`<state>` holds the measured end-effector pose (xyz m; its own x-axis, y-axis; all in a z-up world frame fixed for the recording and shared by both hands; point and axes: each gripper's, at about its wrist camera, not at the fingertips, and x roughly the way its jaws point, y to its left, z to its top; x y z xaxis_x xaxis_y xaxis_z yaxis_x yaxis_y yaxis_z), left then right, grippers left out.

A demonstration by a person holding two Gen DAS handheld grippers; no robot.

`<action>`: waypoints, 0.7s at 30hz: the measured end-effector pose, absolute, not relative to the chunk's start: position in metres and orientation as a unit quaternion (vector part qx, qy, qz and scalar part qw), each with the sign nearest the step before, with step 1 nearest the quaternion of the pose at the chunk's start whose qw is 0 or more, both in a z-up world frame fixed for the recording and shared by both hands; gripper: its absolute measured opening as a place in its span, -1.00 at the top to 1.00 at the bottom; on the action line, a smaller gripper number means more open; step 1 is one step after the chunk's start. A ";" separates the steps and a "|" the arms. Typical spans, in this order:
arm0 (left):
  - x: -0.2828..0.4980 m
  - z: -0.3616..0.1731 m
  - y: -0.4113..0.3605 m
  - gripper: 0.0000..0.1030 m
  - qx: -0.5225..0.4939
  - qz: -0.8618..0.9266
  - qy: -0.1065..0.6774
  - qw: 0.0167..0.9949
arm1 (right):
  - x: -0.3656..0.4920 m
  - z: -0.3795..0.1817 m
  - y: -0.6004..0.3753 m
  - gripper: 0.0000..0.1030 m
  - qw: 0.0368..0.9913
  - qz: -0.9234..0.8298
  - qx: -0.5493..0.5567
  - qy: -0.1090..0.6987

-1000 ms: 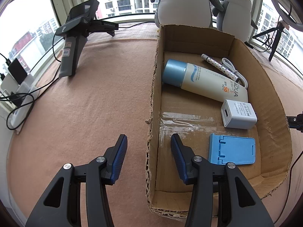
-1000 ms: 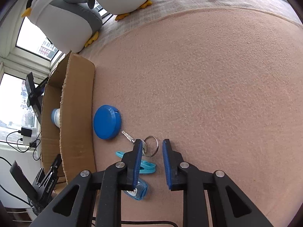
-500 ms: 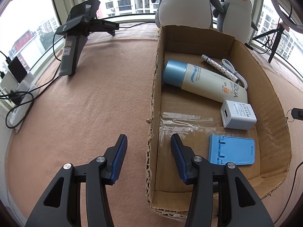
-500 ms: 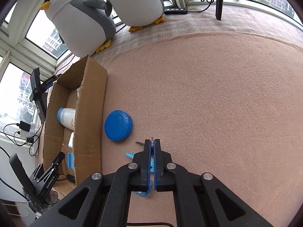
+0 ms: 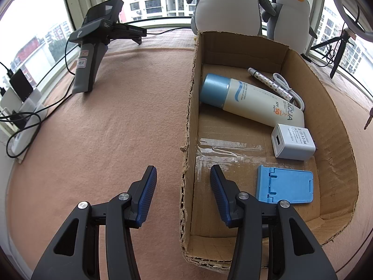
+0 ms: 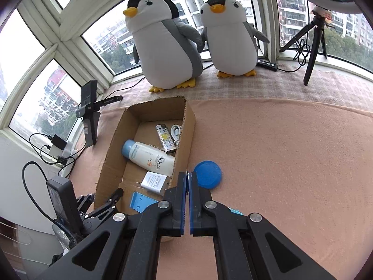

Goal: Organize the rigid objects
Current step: 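Carry the keys into the box and open the right gripper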

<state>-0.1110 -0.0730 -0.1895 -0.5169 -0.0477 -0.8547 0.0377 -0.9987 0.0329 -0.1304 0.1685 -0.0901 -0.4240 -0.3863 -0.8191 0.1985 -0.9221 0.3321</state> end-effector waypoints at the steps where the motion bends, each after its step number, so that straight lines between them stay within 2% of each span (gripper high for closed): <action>1: -0.110 -0.190 -0.073 0.09 0.491 -0.871 -0.005 0.025 | -0.130 -0.088 0.163 0.96 0.181 -0.839 0.506 -0.089; 10: -0.110 -0.191 -0.074 0.09 0.490 -0.872 0.001 0.023 | -0.135 -0.080 0.109 0.96 0.229 -0.833 0.502 -0.042; 21: -0.109 -0.191 -0.076 0.09 0.489 -0.872 0.007 0.021 | -0.150 -0.103 0.052 0.96 0.255 -0.811 0.527 0.006</action>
<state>-0.1095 -0.0757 -0.1909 -0.5206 -0.0299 -0.8533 0.0439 -0.9990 0.0082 -0.1502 0.0524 -0.1027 -0.3156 -0.4073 -0.8570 0.4189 -0.8702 0.2593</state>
